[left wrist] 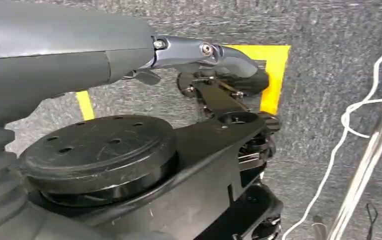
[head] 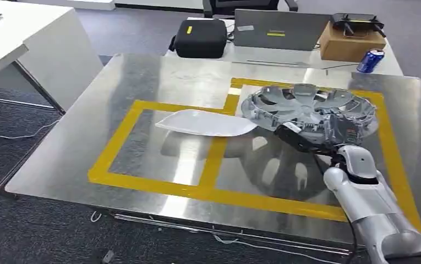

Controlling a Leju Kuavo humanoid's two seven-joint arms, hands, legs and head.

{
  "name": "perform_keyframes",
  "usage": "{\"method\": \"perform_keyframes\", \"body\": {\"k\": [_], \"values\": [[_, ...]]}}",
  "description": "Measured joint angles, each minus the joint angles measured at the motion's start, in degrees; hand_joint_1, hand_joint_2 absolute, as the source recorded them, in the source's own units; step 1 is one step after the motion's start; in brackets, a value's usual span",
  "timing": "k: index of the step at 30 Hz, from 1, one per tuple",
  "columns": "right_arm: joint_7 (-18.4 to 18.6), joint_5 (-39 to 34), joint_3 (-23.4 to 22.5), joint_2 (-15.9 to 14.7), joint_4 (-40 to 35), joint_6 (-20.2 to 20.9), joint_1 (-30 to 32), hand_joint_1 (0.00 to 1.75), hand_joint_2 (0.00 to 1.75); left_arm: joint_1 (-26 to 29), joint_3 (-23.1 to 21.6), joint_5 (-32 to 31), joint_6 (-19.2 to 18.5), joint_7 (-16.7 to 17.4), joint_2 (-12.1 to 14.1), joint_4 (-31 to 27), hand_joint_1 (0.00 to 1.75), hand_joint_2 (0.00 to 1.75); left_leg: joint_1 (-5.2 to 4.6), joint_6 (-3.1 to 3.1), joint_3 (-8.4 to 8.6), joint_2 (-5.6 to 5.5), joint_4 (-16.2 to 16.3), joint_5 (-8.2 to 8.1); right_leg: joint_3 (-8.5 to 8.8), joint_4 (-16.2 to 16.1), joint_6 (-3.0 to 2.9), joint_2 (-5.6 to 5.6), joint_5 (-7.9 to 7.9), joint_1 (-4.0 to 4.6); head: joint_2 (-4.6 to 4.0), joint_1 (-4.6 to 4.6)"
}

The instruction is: Take the parts from the cabinet and place them on the table.

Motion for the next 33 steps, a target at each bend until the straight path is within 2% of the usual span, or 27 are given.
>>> {"method": "perform_keyframes", "body": {"k": [4, 11, 18, 27, 30, 33], "values": [[-0.50, 0.39, 0.11, 0.07, 0.09, 0.04, -0.15, 0.00, 1.75, -0.02, 0.11, 0.63, 0.00, 1.24, -0.20, 0.00, 0.00, 0.00, 0.00, 0.01, -0.03, 0.00, 0.00, 0.01, 0.01, 0.00, 0.01, 0.00, 0.01, 0.00, 0.00, -0.02], [-0.64, 0.48, 0.31, 0.37, 0.17, 0.18, -0.40, 0.00, 1.75, -0.04, 0.15, 0.81, -0.07, 1.42, -0.31, 0.00, 0.00, 0.00, 0.00, 0.02, -0.04, -0.01, 0.00, 0.01, 0.01, -0.01, 0.02, -0.01, 0.01, -0.01, 0.00, 0.00], [-4.08, -3.79, 0.70, 1.77, 0.59, 1.59, -1.25, 0.00, 1.75, -0.02, 0.15, 0.17, -3.74, 0.98, -0.26, 0.00, 0.00, 0.00, 0.00, 0.01, -0.05, -0.01, 0.00, 0.01, -0.01, 0.00, 0.01, 0.00, 0.02, 0.00, 0.00, 0.00], [-7.70, -12.97, 1.11, 2.78, -0.37, 6.74, -1.65, 0.00, 1.75, 0.05, 0.22, 0.92, -3.85, 0.85, -0.22, 0.00, 0.00, 0.00, 0.00, 0.04, -0.06, -0.02, 0.00, 0.04, -0.01, 0.00, 0.01, -0.03, 0.02, 0.00, 0.00, 0.00], [-9.03, -20.40, 1.20, 2.56, -2.36, 11.57, -2.09, 0.00, 1.75, 0.05, 0.37, 1.24, -3.80, 0.54, -0.24, 0.00, 0.00, 0.00, -0.01, 0.04, -0.06, -0.02, 0.00, 0.03, -0.03, -0.01, 0.01, -0.02, 0.02, -0.01, 0.00, 0.00], [-9.36, -25.32, 1.44, 1.90, -4.75, 14.41, -3.00, 0.00, 1.75, 0.09, 0.50, 1.33, -3.65, 0.41, -0.28, 0.00, 0.00, 0.00, -0.01, 0.04, -0.06, -0.02, 0.00, 0.03, -0.03, -0.02, 0.01, -0.02, 0.02, -0.01, 0.00, 0.00]]}}
